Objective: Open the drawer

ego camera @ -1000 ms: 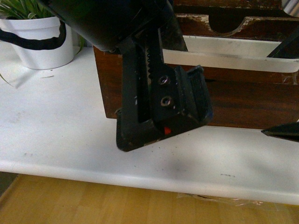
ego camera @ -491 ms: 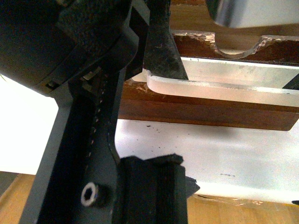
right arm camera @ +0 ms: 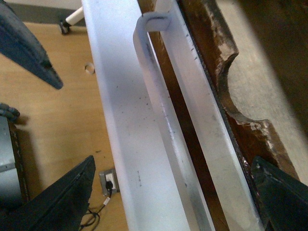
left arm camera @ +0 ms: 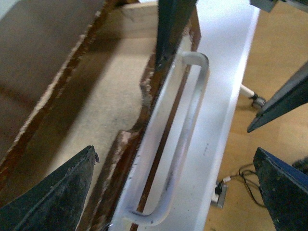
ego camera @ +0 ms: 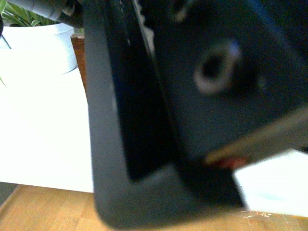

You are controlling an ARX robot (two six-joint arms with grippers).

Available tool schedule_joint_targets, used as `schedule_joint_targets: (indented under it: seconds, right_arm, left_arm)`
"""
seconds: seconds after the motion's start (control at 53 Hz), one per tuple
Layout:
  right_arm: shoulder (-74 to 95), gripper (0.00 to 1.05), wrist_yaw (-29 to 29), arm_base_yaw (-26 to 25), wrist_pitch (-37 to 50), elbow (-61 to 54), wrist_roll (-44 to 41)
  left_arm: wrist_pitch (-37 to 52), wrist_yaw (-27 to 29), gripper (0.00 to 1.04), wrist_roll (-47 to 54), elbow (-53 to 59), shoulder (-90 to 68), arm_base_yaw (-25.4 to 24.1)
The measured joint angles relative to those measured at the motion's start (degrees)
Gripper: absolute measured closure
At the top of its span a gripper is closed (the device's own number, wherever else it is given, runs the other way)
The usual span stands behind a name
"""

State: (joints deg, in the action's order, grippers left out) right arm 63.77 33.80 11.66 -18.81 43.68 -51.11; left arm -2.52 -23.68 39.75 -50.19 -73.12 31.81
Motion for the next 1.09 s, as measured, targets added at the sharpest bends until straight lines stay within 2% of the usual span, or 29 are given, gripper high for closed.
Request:
schedule_joint_targets:
  seconds: [0.208, 0.396, 0.491, 0.585, 0.792, 0.925, 1.019, 1.094]
  right_arm:
    - [-5.11, 0.09, 1.27, -4.28, 8.04, -3.5, 7.61]
    - [-14.36, 0.09, 3.39, -9.94, 15.74, -12.17, 15.56]
    - [-21.2, 0.09, 3.45, -12.85, 19.39, -18.97, 21.11]
    - [-25.9, 0.09, 3.87, -15.12, 19.89, -23.17, 24.9]
    - [-37.53, 0.09, 5.99, -20.87, 16.87, -30.14, 32.22]
    - [-45.48, 0.09, 8.11, -25.2, 12.55, -33.09, 36.46]
    - [-51.23, 0.09, 8.68, -29.09, 9.88, -34.4, 39.98]
    - [-52.09, 0.09, 7.61, -29.79, 10.05, -34.77, 41.92]
  left_arm:
    - [5.16, -0.39, 0.06, -7.04, 5.07, 4.2, -4.57]
    - [14.34, 0.52, 0.06, -16.46, 16.28, 11.72, -10.54]
    - [20.87, 6.84, 0.06, -23.02, 23.39, 16.83, -13.44]
    - [23.91, 11.85, 0.06, -27.3, 28.37, 20.33, -14.25]
    - [26.82, 24.44, 0.06, -36.5, 37.59, 28.17, -12.11]
    - [23.12, 33.86, 0.06, -41.66, 41.22, 35.19, -10.16]
    - [15.04, 42.66, 0.06, -44.92, 43.01, 45.11, -9.44]
    - [9.88, 45.83, 0.06, -45.81, 43.76, 50.8, -9.53]
